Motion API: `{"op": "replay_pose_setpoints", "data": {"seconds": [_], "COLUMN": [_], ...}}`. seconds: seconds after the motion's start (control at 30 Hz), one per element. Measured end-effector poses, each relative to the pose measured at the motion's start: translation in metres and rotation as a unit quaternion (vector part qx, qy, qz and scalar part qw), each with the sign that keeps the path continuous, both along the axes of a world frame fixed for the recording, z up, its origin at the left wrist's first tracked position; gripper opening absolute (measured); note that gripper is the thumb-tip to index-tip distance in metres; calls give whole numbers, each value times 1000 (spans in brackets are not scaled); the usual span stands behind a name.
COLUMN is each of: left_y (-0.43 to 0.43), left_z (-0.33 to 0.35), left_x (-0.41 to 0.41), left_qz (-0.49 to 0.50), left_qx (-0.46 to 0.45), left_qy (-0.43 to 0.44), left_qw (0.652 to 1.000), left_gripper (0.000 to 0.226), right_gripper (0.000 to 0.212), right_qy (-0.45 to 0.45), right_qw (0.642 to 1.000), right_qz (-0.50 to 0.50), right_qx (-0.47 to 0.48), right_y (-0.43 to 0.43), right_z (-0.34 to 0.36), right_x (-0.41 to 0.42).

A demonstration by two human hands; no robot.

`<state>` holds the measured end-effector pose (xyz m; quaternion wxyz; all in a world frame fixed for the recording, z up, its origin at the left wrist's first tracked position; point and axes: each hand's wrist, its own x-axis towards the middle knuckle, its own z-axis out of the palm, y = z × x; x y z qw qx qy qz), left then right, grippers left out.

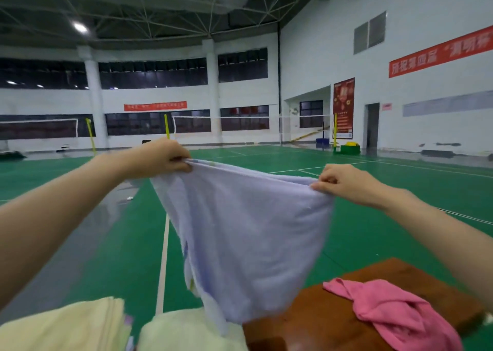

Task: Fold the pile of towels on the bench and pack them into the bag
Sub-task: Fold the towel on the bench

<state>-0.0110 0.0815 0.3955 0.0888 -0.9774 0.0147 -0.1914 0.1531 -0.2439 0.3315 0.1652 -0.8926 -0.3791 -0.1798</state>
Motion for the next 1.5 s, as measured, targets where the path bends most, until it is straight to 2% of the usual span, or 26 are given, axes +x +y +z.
{"op": "replay_pose_setpoints", "data": {"seconds": [0.03, 0.1, 0.2, 0.3, 0.5, 0.53, 0.6, 0.67, 0.77, 0.87, 0.97, 1.03, 1.13, 1.23, 1.33, 1.37, 1.43, 1.5], "left_y": [9, 26, 43, 43, 40, 38, 36, 36, 42, 48, 52, 51, 46, 42, 41, 41, 41, 37], "left_z": [-1, -3, -14, -24, -32, -32, -32, -32, -34, -38, -42, -44, -47, -45, -39, -38, -36, -34], "left_x": [-5, -15, -27, -29, -19, -18, -17, -18, -23, -26, -25, -21, -14, -11, -13, -13, -15, -18], "left_qz": [4, 21, 30, 17, 3, 1, -4, -8, -8, 19, 70, 94, 89, 66, 51, 46, 34, 13], "left_qx": [-24, -76, -152, -212, -258, -259, -254, -249, -236, -153, -35, -8, -99, -210, -275, -303, -372, -465], "left_qy": [-5, -13, -52, -97, -110, -108, -111, -114, -100, -106, -102, -104, -110, -120, -127, -127, -138, -162], "left_qw": [1000, 997, 987, 972, 960, 960, 961, 962, 967, 982, 992, 990, 985, 968, 952, 943, 917, 870], "left_gripper": [33, 29, 24, 22, 18, 18, 19, 19, 17, 17, 20, 21, 20, 17, 15, 14, 16, 14], "right_gripper": [30, 26, 42, 67, 17, 13, 26, 37, 35, 32, 19, 12, 17, 24, 12, 18, 29, 38], "right_qy": [6, 62, 124, 181, 340, 361, 381, 377, 360, 359, 266, 200, 178, 209, 259, 273, 323, 392], "right_qw": [1000, 990, 960, 955, 897, 890, 889, 897, 902, 903, 948, 967, 971, 965, 952, 950, 928, 875], "right_qz": [20, 97, 154, 144, 112, 101, 84, 81, 132, 174, 147, 127, 97, 81, 72, 69, 88, 145], "right_qx": [3, 77, 197, 187, 260, 261, 242, 217, 198, 161, 99, 98, 129, 139, 145, 135, 161, 243], "right_y": [4, 10, 5, 2, 0, 0, 0, -2, -8, -14, -15, -13, -6, 0, 1, 0, -3, -9], "right_z": [6, 17, 32, 40, 46, 46, 47, 45, 43, 47, 54, 55, 49, 40, 33, 32, 29, 28], "right_x": [-4, -19, -24, -22, -16, -15, -12, -12, -16, -28, -36, -36, -30, -22, -14, -11, -9, -9]}}
